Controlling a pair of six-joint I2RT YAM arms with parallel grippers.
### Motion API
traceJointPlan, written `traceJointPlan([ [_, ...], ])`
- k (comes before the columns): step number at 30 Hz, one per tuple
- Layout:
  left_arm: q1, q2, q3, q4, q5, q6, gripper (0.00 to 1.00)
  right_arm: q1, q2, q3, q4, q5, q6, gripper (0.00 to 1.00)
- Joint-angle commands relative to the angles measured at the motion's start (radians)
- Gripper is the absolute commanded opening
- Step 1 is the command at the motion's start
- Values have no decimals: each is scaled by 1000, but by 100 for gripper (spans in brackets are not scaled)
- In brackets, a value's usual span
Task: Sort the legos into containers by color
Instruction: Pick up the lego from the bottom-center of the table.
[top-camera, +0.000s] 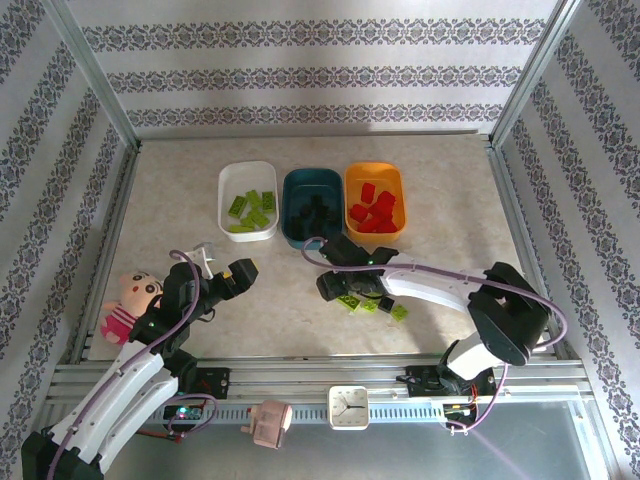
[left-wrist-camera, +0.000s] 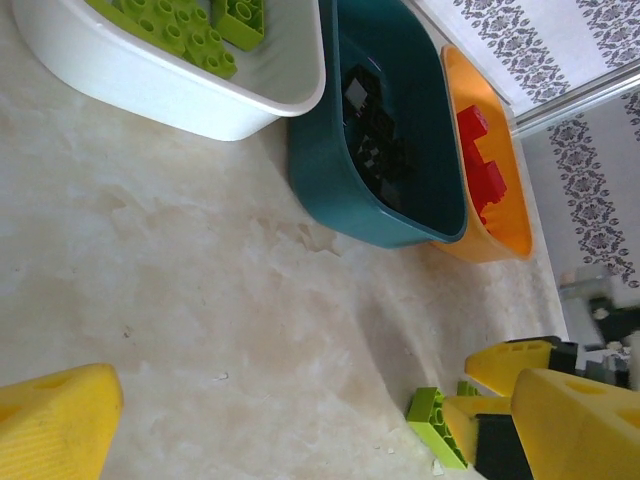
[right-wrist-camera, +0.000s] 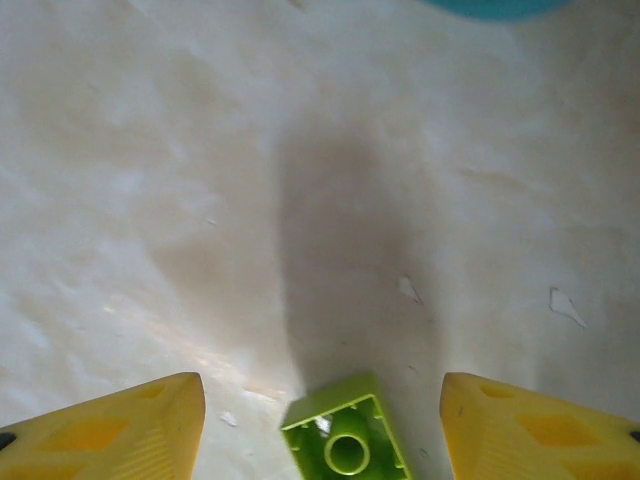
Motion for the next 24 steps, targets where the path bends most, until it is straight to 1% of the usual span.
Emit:
traceJointPlan([
  [1, -3, -1, -7, 47, 10, -19, 100, 24, 47, -15, -47, 95, 8, 64],
  [4, -4, -1, -6, 51, 10, -21, 100, 32, 85, -12, -56, 100, 18, 63],
  [6, -4, 2, -4, 49, 12, -20, 100, 38, 110, -13, -58, 92, 24, 60],
  [9, -4, 4, 1, 47, 15, -16, 100, 46, 127, -23, -45, 67, 28, 50],
  [13, -3, 4, 13, 36, 17, -7, 100, 55, 109, -11, -12, 1, 21, 31],
  [16, -5, 2, 28, 13, 8, 5, 100, 64, 70, 35, 18, -53, 11, 23],
  [20, -4, -3, 48, -22, -8, 10, 100, 62, 66, 180, 74, -98, -18, 21],
  [24, -5, -18, 57, -41, -5, 11, 100, 45, 158, 369, 141, -103, -39, 21],
])
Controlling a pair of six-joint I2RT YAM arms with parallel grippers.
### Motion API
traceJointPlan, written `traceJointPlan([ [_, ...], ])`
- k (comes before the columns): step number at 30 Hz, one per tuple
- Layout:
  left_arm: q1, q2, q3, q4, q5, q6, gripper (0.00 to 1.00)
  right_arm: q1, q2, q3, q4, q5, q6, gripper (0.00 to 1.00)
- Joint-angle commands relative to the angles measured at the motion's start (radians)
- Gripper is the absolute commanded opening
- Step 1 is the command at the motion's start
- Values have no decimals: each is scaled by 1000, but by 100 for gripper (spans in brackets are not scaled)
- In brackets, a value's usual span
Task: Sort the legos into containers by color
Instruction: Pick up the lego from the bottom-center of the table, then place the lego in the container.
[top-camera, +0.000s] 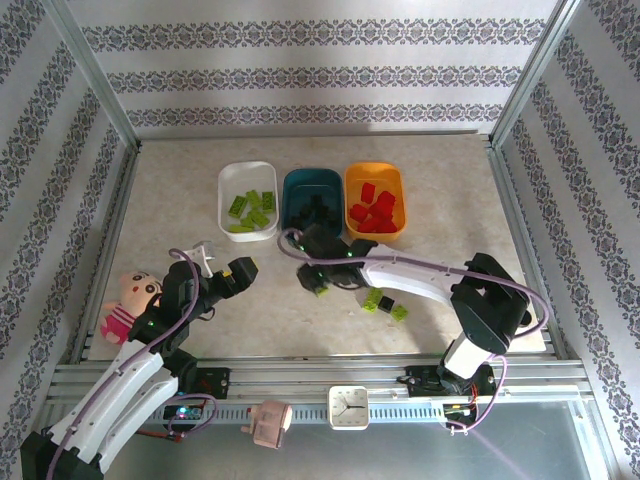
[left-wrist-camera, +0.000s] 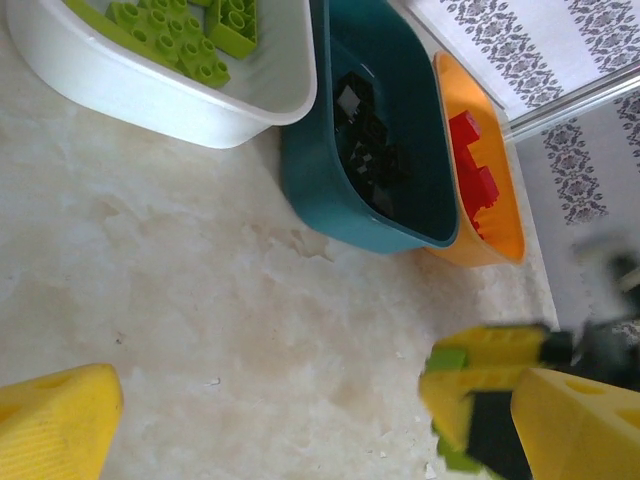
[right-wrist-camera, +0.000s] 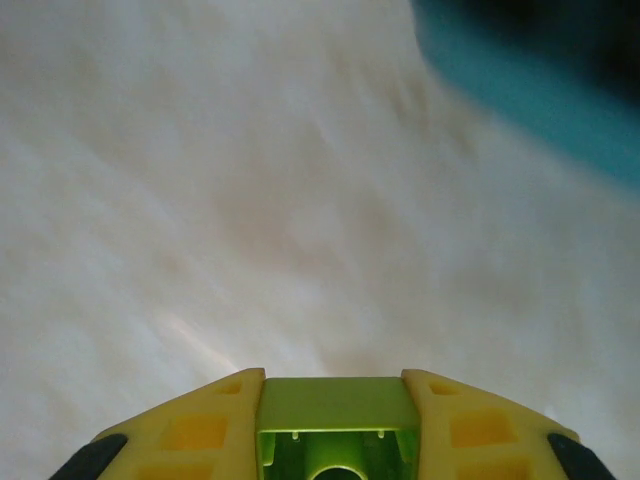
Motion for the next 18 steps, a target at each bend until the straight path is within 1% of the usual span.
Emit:
traceJointPlan([
  [1, -4, -23, 38, -39, -4, 11, 100, -18, 82, 156, 127, -27, -34, 22],
  [6, -4, -54, 47, -85, -4, 24, 100, -66, 300, 420, 196, -48, -31, 23],
  [10, -4, -65, 60, -118, 2, 34, 99, -101, 495, 663, 176, -75, -5, 23],
  [13, -5, -71, 65, -133, 8, 42, 100, -121, 607, 803, 157, -91, 27, 25],
  [15, -4, -72, 70, -143, 11, 49, 100, -132, 661, 876, 140, -111, 46, 31],
  [17, -4, -70, 80, -150, 18, 64, 100, -143, 694, 924, 128, -143, 71, 45],
  [18, -3, -67, 83, -151, 20, 71, 100, -145, 692, 926, 131, -151, 80, 50],
])
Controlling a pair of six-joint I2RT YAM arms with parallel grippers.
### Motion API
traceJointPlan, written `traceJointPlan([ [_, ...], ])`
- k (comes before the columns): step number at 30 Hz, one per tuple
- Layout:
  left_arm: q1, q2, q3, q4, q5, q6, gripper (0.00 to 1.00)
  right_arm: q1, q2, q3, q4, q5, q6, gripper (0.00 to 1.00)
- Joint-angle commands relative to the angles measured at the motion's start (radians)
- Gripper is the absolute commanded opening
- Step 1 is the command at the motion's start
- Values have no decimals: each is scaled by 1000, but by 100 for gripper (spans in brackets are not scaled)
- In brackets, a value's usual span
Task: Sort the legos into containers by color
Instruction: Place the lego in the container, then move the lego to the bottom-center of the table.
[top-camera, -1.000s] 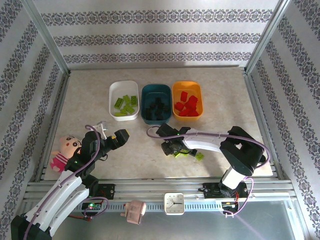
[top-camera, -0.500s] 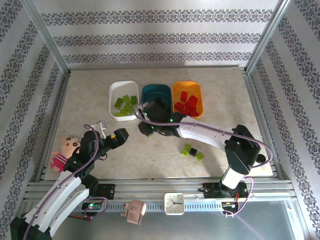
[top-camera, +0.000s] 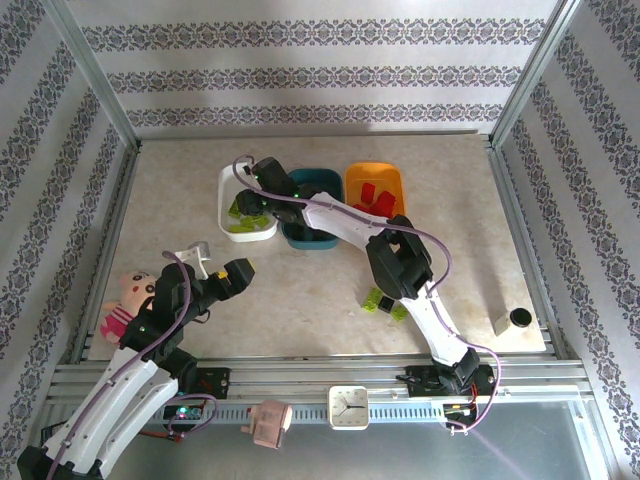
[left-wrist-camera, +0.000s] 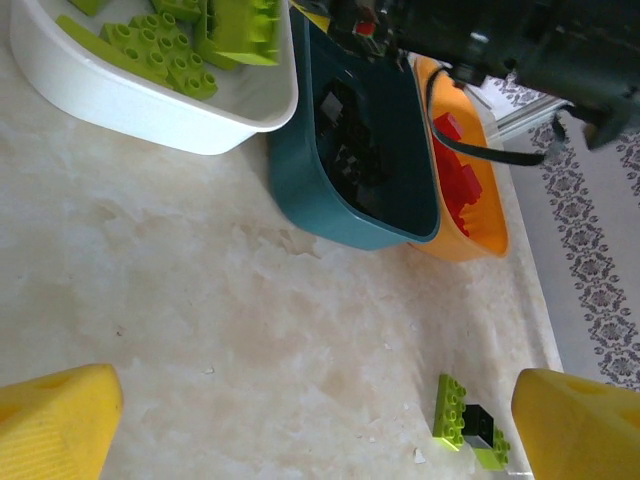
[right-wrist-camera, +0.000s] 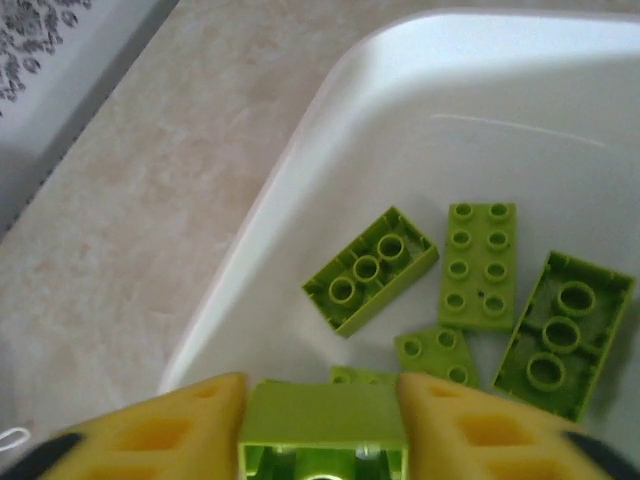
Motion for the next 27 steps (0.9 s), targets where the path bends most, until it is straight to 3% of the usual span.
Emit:
traceJointPlan([
  [1, -4, 4, 43, -41, 22, 51, 100, -10, -10, 56, -14, -55, 42, 55],
  [6, -4, 86, 72, -18, 77, 86, 98, -13, -178, -114, 29, -26, 24, 60],
  [17, -6, 136, 43, 92, 96, 74, 100, -15, -765, -891, -31, 112, 71, 62],
  [27, -7, 142, 11, 138, 101, 69, 100, -18, -1159, -1314, -290, 217, 190, 62],
])
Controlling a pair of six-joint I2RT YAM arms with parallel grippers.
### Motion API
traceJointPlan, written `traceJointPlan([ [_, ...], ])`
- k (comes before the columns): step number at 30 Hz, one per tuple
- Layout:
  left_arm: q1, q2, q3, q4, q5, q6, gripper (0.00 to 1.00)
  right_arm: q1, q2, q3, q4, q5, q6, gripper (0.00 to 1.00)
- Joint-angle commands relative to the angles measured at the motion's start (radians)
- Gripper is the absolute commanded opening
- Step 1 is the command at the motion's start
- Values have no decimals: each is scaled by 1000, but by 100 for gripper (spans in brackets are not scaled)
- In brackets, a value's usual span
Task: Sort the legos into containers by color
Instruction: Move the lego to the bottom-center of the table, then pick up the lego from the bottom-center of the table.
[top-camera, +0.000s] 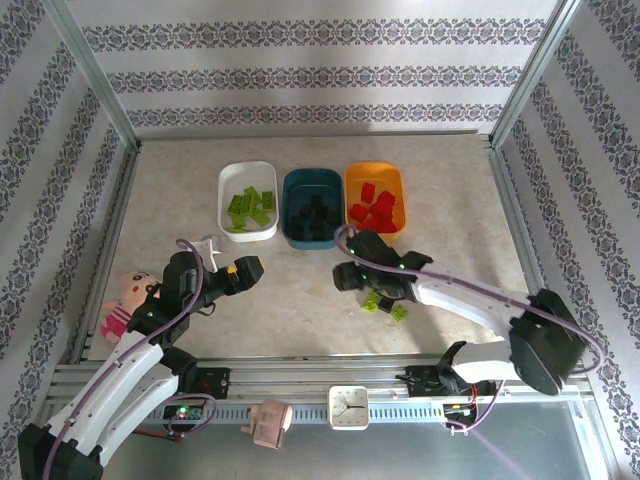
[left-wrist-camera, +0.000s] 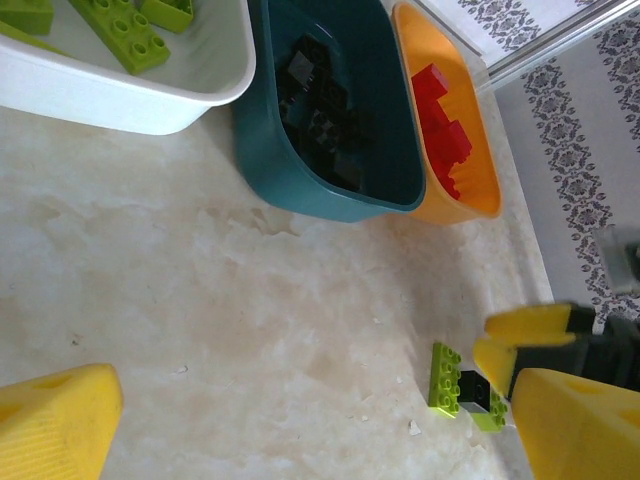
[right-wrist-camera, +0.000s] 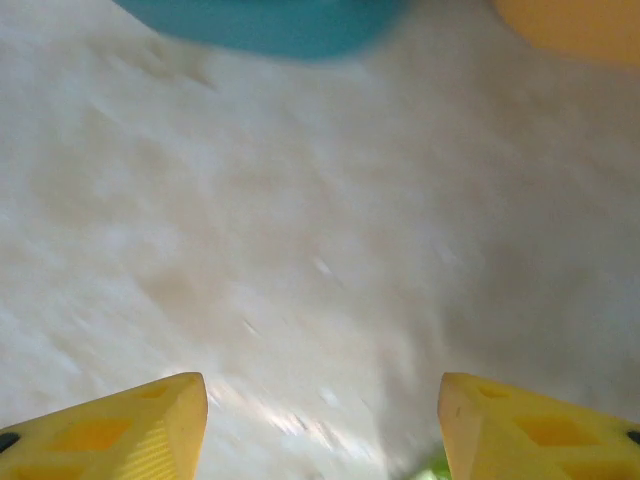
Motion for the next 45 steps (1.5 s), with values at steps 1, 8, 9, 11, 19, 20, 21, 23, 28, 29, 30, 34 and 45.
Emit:
traceJointPlan([
  [1, -6, 0, -30, 70, 11, 3, 100, -5, -92, -65, -110, 48, 74, 63],
  [8, -7, 28, -55, 114, 17, -11, 100, -23, -142, -136, -238, 146, 103, 65],
  [9, -7, 29, -59, 119, 18, -14, 100, -31, -138, -139, -239, 156, 102, 66],
  [11, -6, 31, -63, 125, 18, -18, 100, -53, -118, -144, -235, 150, 104, 68],
  [19, -6, 30, -59, 107, 13, -5, 100, -59, 4, -168, -98, 13, 88, 67],
  [20, -7, 30, -59, 106, 13, -5, 100, -54, 22, -167, -81, -2, 92, 64],
  [21, -6, 28, -59, 104, 15, -4, 100, -42, 37, -164, -60, -15, 97, 62],
  [23, -6, 28, -56, 100, 11, -2, 100, 2, 59, -146, -30, -14, 104, 59],
  [28, -6, 22, -59, 97, 12, -2, 100, 106, 105, -59, 6, -18, 109, 63],
  [29, -7, 21, -60, 94, 12, 0, 100, 120, 107, -44, 13, -22, 105, 66],
  [30, -7, 18, -60, 92, 11, 2, 100, 130, 108, -31, 15, -26, 98, 67],
  [34, -6, 10, -60, 85, 9, 4, 100, 137, 82, 6, -100, 52, 108, 69],
  [45, -6, 25, -106, 162, 15, -13, 100, -6, -196, -183, -329, 124, 318, 69],
])
